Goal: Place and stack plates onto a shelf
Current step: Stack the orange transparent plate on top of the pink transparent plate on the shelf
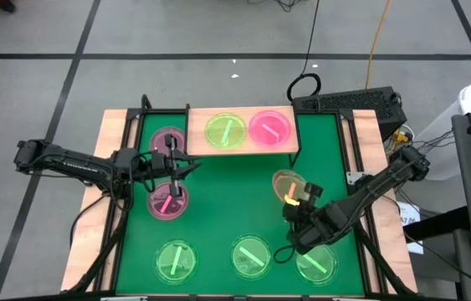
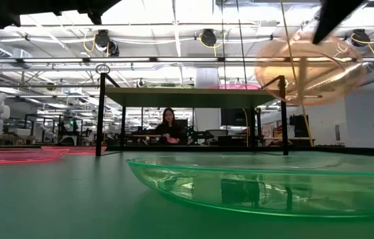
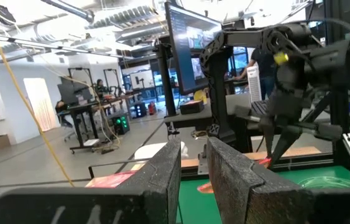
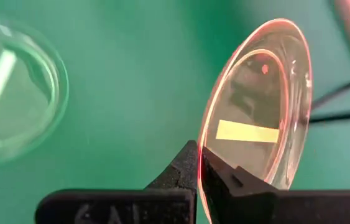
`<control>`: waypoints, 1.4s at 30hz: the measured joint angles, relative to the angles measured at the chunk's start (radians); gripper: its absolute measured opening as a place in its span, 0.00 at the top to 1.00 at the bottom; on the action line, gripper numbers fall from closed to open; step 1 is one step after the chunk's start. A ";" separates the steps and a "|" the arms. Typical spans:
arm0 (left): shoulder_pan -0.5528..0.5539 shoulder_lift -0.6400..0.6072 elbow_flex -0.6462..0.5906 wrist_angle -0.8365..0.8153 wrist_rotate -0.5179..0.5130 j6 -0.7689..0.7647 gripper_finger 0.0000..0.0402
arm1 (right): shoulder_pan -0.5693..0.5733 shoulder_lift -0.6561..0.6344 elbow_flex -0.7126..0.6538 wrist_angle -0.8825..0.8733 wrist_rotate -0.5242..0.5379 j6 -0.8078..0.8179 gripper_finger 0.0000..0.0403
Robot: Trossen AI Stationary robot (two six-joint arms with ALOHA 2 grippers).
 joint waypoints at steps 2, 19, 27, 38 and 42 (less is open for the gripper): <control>0.000 0.000 0.000 0.000 0.000 0.000 0.79 | -0.013 0.000 0.028 0.022 0.033 -0.052 1.00; 0.000 0.000 0.000 0.000 0.000 -0.009 0.79 | -0.416 0.000 0.128 0.218 0.247 -0.718 1.00; 0.000 0.000 0.000 -0.007 0.000 -0.010 0.79 | -0.658 0.000 0.128 0.319 0.019 -0.902 1.00; 0.000 0.000 0.000 -0.013 0.000 -0.024 0.79 | -0.702 0.002 0.128 0.326 -0.006 -0.943 1.00; 0.000 0.000 0.000 -0.009 0.000 -0.026 0.79 | -0.702 0.009 0.126 0.352 -0.006 -0.951 1.00</control>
